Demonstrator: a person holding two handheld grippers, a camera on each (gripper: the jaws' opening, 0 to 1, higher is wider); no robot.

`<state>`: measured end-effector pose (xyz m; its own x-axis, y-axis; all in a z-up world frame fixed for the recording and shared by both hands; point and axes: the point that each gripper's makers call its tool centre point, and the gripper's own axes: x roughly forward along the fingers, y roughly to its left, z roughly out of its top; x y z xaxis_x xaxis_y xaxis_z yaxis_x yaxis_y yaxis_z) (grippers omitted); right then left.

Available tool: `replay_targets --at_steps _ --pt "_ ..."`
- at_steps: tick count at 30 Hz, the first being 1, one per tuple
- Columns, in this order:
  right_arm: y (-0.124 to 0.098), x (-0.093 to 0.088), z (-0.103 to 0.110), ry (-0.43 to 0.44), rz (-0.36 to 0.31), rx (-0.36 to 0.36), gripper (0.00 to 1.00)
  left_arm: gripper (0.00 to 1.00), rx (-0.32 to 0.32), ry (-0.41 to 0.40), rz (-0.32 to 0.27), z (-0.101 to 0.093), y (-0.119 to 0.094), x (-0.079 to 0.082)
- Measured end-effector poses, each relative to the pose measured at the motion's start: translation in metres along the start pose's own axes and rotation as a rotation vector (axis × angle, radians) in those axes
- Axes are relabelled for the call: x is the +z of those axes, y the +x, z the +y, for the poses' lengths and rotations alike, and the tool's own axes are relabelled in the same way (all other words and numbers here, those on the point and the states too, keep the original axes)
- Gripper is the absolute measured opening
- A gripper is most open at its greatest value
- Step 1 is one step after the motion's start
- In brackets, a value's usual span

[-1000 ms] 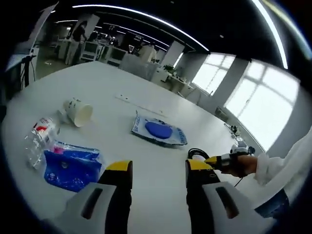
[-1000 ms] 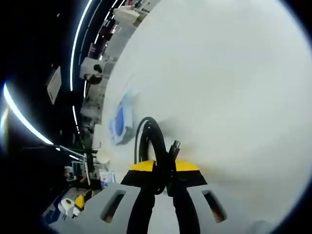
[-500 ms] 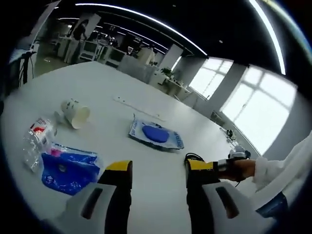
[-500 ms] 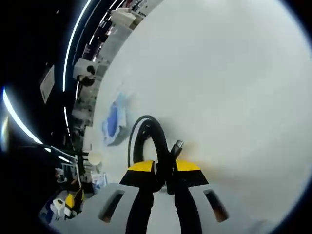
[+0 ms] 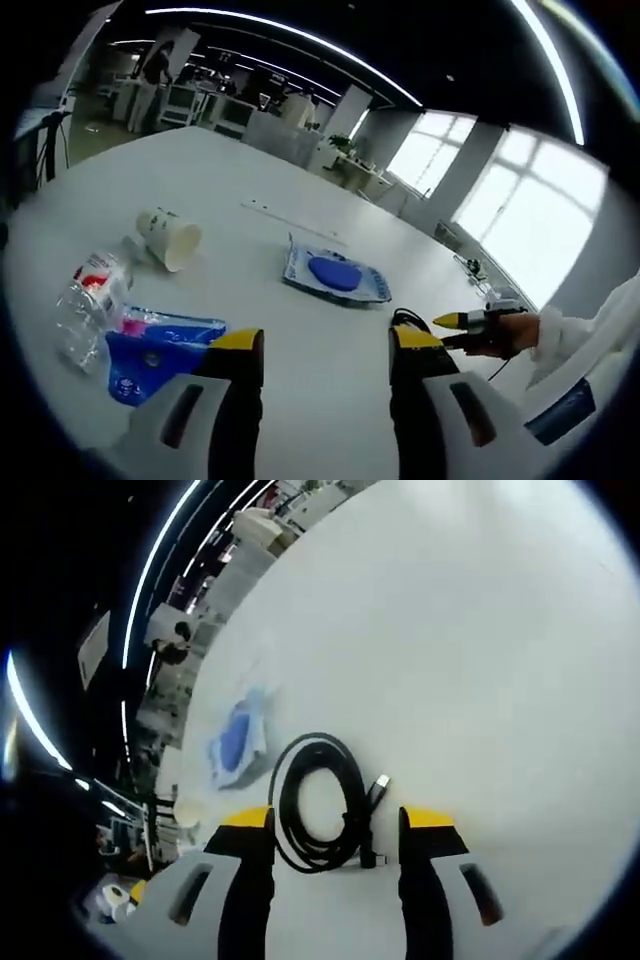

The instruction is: Arrange the tabletop items into an orderly group along one side of the table until the central work area is clear of visible clutter.

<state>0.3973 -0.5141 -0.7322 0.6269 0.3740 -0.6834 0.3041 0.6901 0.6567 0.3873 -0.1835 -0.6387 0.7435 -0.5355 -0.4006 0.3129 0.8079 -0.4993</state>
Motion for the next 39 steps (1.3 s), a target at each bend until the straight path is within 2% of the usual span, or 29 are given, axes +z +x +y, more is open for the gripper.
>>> replay_targets --at_steps 3,6,9,16,17,18,19,20,24,33,36,39 --pt "-0.003 -0.002 0.003 -0.003 -0.01 0.009 0.59 0.51 -0.011 0.004 0.014 0.002 0.004 -0.002" --pt "-0.009 -0.006 0.006 -0.005 -0.016 0.026 0.63 0.52 -0.022 -0.014 0.019 0.005 0.011 -0.004" --pt "-0.014 -0.01 0.004 -0.001 -0.028 0.023 0.63 0.52 -0.033 -0.022 0.026 0.005 0.017 -0.004" --pt "-0.019 -0.021 0.001 0.032 -0.051 0.009 0.63 0.52 -0.053 0.016 0.045 0.008 0.016 0.002" --pt "-0.019 -0.023 0.0 0.043 -0.056 0.005 0.63 0.52 -0.052 0.008 0.048 0.012 0.016 0.002" --pt "-0.019 -0.023 0.0 0.05 -0.061 0.002 0.63 0.52 -0.052 -0.033 0.04 0.013 0.016 0.005" --pt "-0.019 -0.024 -0.001 0.058 -0.066 -0.001 0.62 0.53 -0.063 -0.088 0.009 0.014 0.016 0.012" --pt "-0.018 -0.024 0.0 0.064 -0.073 -0.001 0.62 0.53 -0.067 -0.105 -0.007 0.015 0.016 0.016" --pt "-0.015 -0.026 0.002 0.069 -0.076 0.0 0.62 0.53 -0.059 -0.076 0.0 0.019 0.018 0.021" --pt "-0.018 -0.033 0.006 0.08 -0.068 0.013 0.61 0.54 -0.042 -0.027 0.032 0.027 0.019 0.017" --pt "-0.022 -0.036 0.002 0.094 -0.072 0.013 0.6 0.53 -0.02 -0.003 0.032 0.034 0.017 0.022" --pt "-0.026 -0.036 0.001 0.094 -0.084 0.033 0.6 0.52 0.024 0.006 0.018 0.048 0.015 0.032"
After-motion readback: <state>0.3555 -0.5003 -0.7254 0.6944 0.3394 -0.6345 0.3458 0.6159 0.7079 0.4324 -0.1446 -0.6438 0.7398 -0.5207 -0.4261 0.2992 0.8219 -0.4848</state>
